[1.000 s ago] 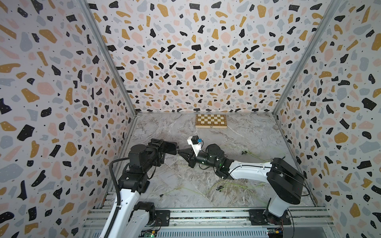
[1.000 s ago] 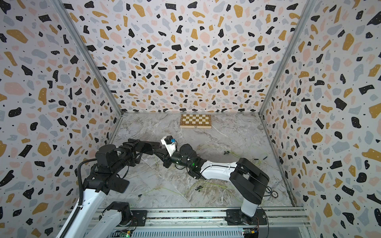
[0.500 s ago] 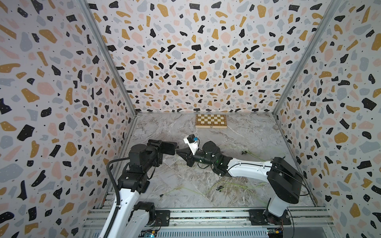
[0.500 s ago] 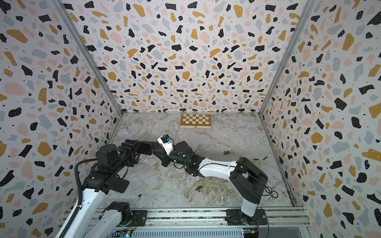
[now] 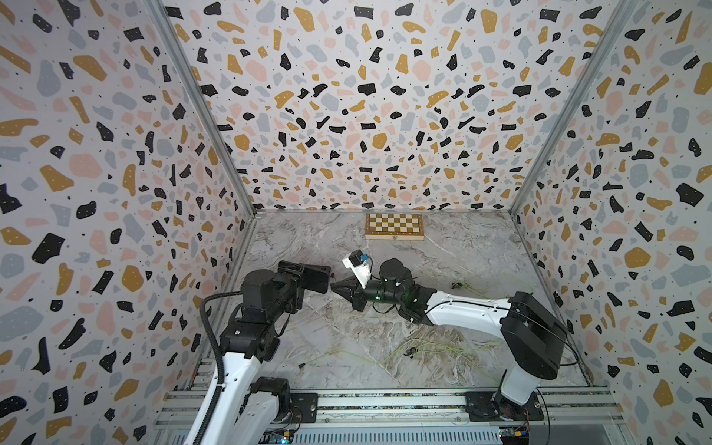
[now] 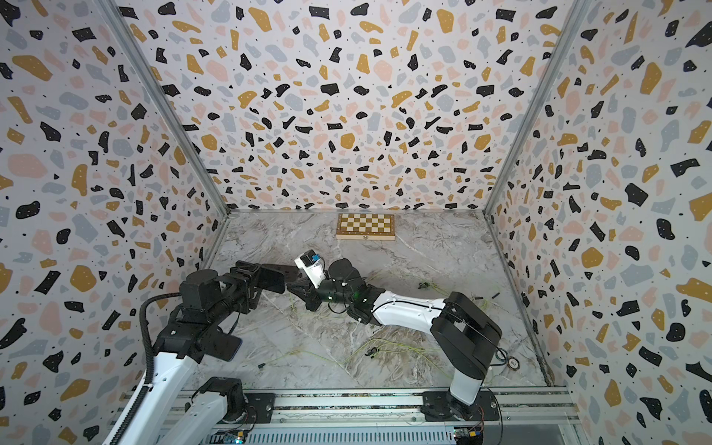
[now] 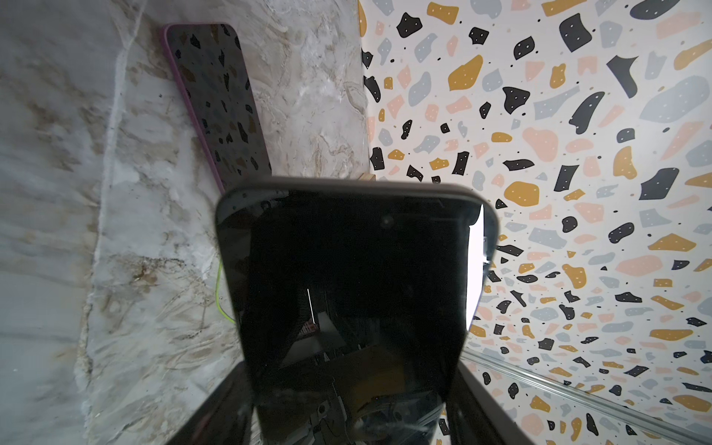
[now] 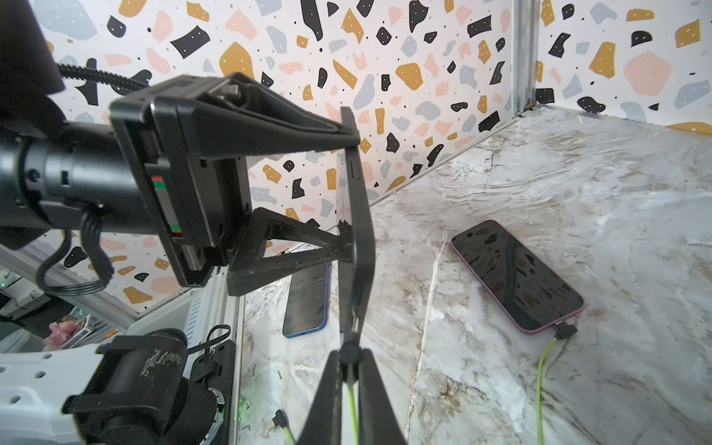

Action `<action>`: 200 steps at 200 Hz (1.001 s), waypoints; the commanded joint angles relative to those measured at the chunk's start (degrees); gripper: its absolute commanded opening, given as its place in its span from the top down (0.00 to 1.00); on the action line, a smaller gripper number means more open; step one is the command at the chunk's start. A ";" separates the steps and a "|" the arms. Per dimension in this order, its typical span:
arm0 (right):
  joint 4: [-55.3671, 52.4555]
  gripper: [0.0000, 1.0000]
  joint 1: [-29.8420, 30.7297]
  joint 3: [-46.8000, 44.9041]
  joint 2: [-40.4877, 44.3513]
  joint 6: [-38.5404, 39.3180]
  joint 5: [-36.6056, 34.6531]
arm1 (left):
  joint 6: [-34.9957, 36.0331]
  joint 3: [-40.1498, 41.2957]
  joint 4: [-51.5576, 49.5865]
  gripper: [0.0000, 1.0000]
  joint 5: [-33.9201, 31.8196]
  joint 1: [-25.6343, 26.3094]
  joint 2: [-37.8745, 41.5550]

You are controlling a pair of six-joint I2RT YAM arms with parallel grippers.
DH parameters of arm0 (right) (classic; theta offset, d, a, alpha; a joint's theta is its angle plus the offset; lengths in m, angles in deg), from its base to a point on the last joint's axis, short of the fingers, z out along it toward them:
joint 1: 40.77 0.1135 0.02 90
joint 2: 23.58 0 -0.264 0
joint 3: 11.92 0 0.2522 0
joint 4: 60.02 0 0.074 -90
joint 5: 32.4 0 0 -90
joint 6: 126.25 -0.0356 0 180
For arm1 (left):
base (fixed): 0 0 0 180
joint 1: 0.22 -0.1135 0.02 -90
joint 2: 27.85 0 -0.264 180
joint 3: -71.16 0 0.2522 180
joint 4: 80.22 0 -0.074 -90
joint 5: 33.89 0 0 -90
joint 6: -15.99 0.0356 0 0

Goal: Plug wired earphones into phones
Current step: Insert the wired earphone into the phone.

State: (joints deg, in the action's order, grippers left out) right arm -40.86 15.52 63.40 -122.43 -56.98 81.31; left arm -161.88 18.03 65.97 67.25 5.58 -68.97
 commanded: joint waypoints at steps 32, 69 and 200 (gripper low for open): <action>3.57 1.00 -0.48 0.36 1.46 -1.59 2.60 | 0.89 -1.14 5.06 0.50 6.62 1.18 -0.01; 5.92 1.00 -0.53 -0.65 1.99 -1.72 1.71 | 0.18 -0.93 5.86 0.50 7.05 1.31 0.03; -2.31 0.44 -1.14 -0.98 6.33 6.05 -10.04 | 4.52 -3.38 -5.35 0.50 -4.99 2.38 -1.21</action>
State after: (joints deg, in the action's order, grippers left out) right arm -41.07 15.00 62.74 -122.06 -55.08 76.50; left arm -160.14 17.48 63.12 65.85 7.53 -69.78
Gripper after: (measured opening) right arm 0.427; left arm 0.686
